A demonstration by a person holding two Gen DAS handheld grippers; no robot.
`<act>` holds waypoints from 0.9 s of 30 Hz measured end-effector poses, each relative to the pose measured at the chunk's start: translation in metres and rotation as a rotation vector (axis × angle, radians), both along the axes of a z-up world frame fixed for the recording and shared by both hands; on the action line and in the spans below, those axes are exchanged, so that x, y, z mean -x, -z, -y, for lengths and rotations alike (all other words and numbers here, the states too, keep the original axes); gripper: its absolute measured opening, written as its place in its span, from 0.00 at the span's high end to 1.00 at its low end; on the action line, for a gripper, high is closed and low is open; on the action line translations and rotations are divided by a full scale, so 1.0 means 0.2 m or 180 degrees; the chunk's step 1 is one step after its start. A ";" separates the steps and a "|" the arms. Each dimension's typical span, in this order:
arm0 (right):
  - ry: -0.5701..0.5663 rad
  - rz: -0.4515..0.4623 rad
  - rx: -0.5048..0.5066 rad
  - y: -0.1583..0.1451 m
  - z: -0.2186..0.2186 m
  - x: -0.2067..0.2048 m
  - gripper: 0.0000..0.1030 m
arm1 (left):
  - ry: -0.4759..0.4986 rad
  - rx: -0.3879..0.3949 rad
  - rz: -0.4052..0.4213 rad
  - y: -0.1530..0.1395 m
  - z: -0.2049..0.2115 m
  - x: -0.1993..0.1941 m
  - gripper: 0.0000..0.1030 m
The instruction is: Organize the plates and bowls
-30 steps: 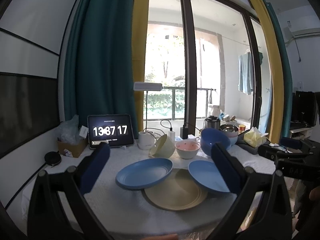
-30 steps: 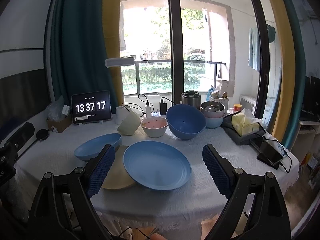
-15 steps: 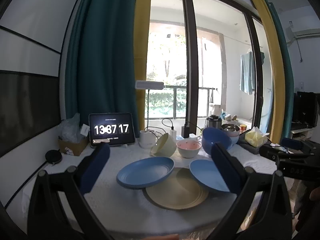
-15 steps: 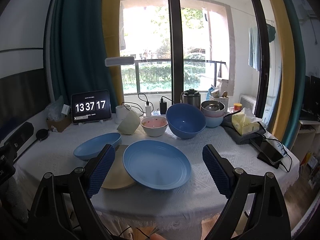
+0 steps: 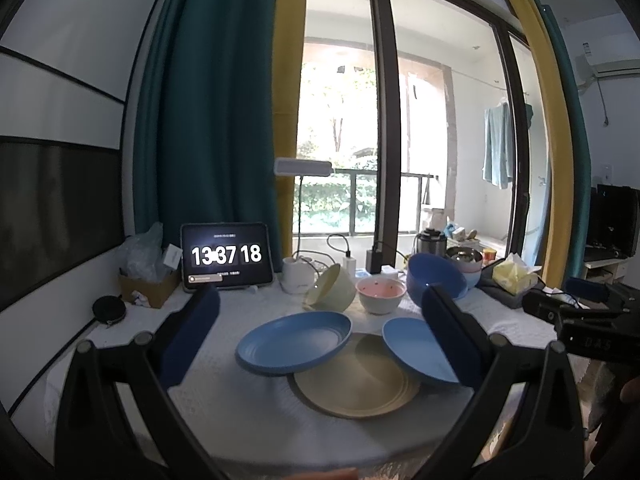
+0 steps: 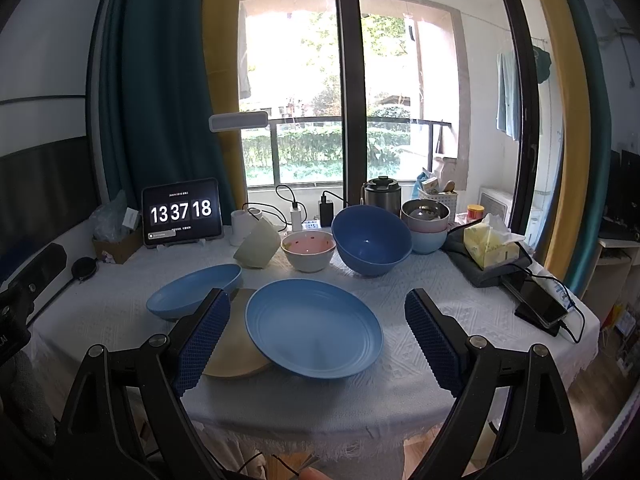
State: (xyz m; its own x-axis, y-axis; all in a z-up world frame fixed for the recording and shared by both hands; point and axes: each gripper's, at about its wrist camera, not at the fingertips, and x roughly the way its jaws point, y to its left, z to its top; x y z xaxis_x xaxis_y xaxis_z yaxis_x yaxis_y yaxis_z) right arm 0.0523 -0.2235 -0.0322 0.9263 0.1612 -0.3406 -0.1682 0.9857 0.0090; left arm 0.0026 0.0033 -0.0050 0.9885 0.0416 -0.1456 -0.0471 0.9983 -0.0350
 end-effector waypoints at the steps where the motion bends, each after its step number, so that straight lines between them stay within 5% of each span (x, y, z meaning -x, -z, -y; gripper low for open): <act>1: 0.0000 0.0001 -0.0002 0.00 0.00 0.00 0.11 | -0.0001 0.0001 0.0000 0.00 0.00 0.00 0.01; 27: -0.0043 -0.0102 -0.0003 0.03 -0.02 -0.06 0.11 | -0.0060 0.0057 -0.0124 0.01 -0.02 -0.07 0.01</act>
State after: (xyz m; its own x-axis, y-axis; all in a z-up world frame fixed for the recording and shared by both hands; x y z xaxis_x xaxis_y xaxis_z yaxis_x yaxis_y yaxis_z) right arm 0.0634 -0.2194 -0.0383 0.9126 0.1740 -0.3700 -0.1812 0.9833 0.0155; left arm 0.0160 0.0083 -0.0075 0.9811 0.0571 -0.1847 -0.0675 0.9964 -0.0506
